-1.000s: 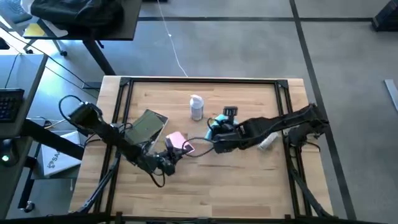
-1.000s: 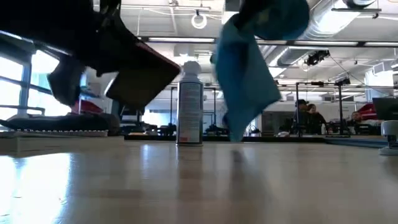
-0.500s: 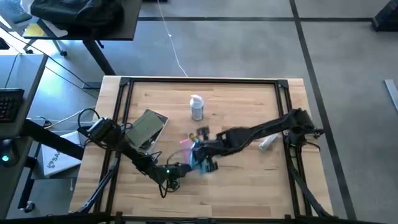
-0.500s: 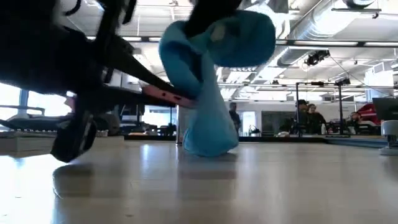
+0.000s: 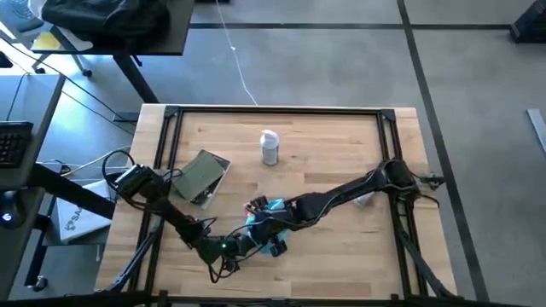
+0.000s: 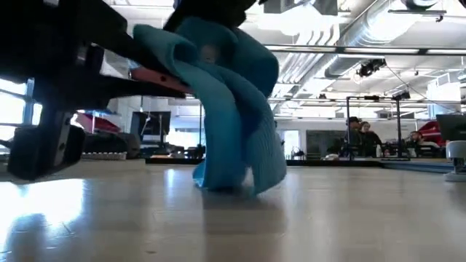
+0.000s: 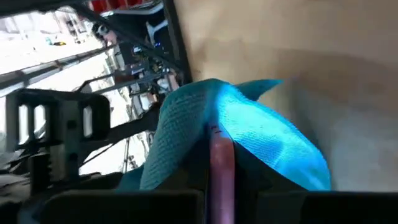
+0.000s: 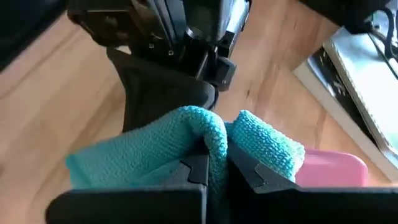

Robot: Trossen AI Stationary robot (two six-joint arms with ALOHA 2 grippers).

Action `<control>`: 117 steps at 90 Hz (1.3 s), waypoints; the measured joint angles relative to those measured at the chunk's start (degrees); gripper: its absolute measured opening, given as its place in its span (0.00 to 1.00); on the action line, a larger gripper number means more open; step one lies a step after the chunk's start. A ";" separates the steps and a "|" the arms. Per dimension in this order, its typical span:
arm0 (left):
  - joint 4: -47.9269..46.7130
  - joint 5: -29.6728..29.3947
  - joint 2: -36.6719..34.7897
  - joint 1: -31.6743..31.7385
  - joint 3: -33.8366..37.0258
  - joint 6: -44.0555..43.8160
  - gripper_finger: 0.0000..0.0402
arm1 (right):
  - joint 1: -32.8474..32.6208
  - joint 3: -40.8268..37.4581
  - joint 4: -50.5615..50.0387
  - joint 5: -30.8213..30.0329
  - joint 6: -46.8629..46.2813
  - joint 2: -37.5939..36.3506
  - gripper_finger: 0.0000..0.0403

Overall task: Apply microfiber cloth
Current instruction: Wipe the cellphone with the microfiber towel

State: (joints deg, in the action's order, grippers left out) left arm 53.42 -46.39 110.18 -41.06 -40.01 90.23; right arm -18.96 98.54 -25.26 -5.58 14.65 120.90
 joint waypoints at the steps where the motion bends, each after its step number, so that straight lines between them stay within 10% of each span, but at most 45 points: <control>1: -0.19 -0.05 -0.19 0.00 0.00 0.07 0.03 | -0.01 0.00 -0.01 -0.08 -0.01 0.00 0.00; 71: -0.03 -4.08 -2.96 -5.29 -1.48 0.77 0.03 | 6.13 -0.31 -0.24 -16.69 12.34 -3.36 0.00; 117: 5.32 -4.86 -2.82 -5.83 -1.44 -0.59 0.03 | -1.61 -0.15 -0.37 -11.28 -3.03 -4.46 0.00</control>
State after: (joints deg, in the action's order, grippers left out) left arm 58.74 -51.25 107.35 -46.88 -41.45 89.64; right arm -20.58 98.39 -25.63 -16.86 11.63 116.44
